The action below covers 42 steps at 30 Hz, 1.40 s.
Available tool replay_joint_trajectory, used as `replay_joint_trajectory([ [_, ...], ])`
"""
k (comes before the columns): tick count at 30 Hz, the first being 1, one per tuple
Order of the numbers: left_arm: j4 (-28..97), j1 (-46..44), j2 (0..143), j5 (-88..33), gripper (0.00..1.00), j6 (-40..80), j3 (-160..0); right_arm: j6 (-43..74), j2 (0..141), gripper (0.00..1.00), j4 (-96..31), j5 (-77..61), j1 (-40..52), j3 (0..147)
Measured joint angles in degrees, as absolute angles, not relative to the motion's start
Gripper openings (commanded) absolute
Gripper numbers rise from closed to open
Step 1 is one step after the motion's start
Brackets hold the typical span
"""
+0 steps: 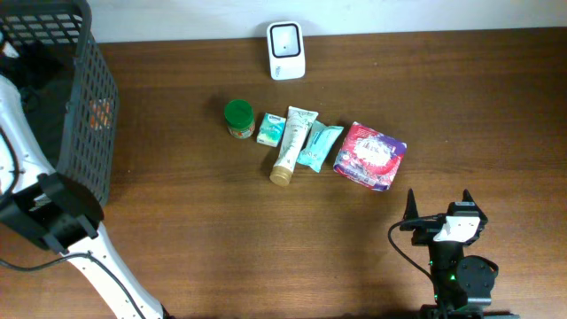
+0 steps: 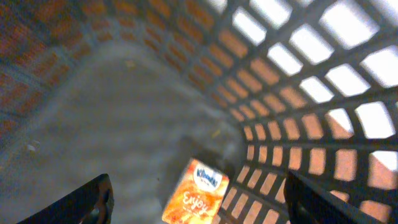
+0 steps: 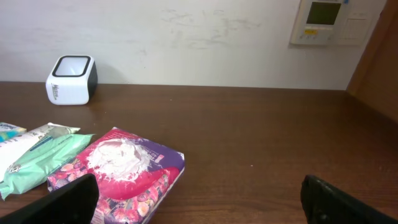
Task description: Scan the item barcode
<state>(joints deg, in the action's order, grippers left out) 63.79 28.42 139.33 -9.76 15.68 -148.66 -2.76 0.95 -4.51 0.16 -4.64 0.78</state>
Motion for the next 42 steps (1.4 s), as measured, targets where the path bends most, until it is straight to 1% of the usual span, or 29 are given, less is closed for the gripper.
replay_joint_trajectory([
  [8,66.3,27.6,145.0,-10.5,0.84,11.7,-148.4,-2.8,1.0,0.99,-4.5,0.2,-4.6,0.8],
  [9,66.4,27.6,145.6,-10.5,0.76,11.5,-148.4,-2.8,1.0,0.99,-4.5,0.2,-4.6,0.8],
  [12,66.6,27.6,147.1,-10.5,0.75,11.3,-148.4,-2.8,1.0,0.99,-4.5,0.2,-4.6,0.8],
  [15,66.6,27.6,148.6,-10.5,0.69,11.3,-148.3,-2.8,1.0,0.98,-4.5,0.2,-4.6,0.8],
  [16,66.6,27.6,149.3,-10.5,0.65,11.3,-148.3,-2.7,1.0,0.99,-4.5,0.2,-4.6,0.8],
  [20,66.0,27.6,152.1,-10.6,0.57,11.1,-148.1,-2.7,1.0,0.98,-4.5,0.2,-4.6,0.8],
  [21,65.8,27.6,152.2,-10.6,0.48,11.1,-148.1,-2.8,1.0,0.98,-4.5,0.2,-4.6,0.8],
  [22,65.7,27.6,152.2,-10.6,0.43,11.1,-148.1,-2.7,1.0,0.99,-4.5,0.2,-4.6,0.8],
  [23,65.8,27.6,152.3,-10.6,0.36,11.1,-148.1,-2.8,1.0,0.99,-4.5,0.2,-4.6,0.8],
  [24,66.1,27.6,152.3,-10.6,0.36,11.0,-148.1,-2.7,1.0,0.99,-4.5,0.2,-4.6,0.8],
  [26,66.7,27.6,152.4,-10.8,0.43,10.8,-148.1,-2.7,1.0,0.98,-4.5,0.2,-4.6,0.8],
  [27,66.8,27.6,152.4,-11.0,0.48,10.8,-148.2,-2.8,1.0,0.99,-4.5,0.2,-4.6,0.8],
  [30,69.2,27.9,152.7,-14.2,0.56,10.6,-150.2,-2.8,1.0,0.99,-4.5,0.2,-4.6,0.8],
  [31,71.5,28.2,153.3,-15.8,0.63,10.5,-153.3,-2.8,1.0,0.99,-4.5,0.2,-4.6,0.8],
  [34,75.4,30.1,154.4,-19.0,0.64,10.5,-160.7,-2.8,1.0,0.99,-4.5,0.2,-4.6,0.8],
  [36,76.6,31.8,154.4,-20.1,0.64,10.5,-162.9,-2.8,1.0,0.99,-4.5,0.2,-4.6,0.8],
  [38,77.2,33.0,155.0,-20.6,0.63,10.2,-162.8,-2.8,1.0,0.99,-4.5,0.2,-4.6,0.8],
  [42,77.1,32.0,155.4,-21.8,0.57,9.8,-162.8,-2.8,1.0,0.99,-4.5,0.2,-4.6,0.8],
])
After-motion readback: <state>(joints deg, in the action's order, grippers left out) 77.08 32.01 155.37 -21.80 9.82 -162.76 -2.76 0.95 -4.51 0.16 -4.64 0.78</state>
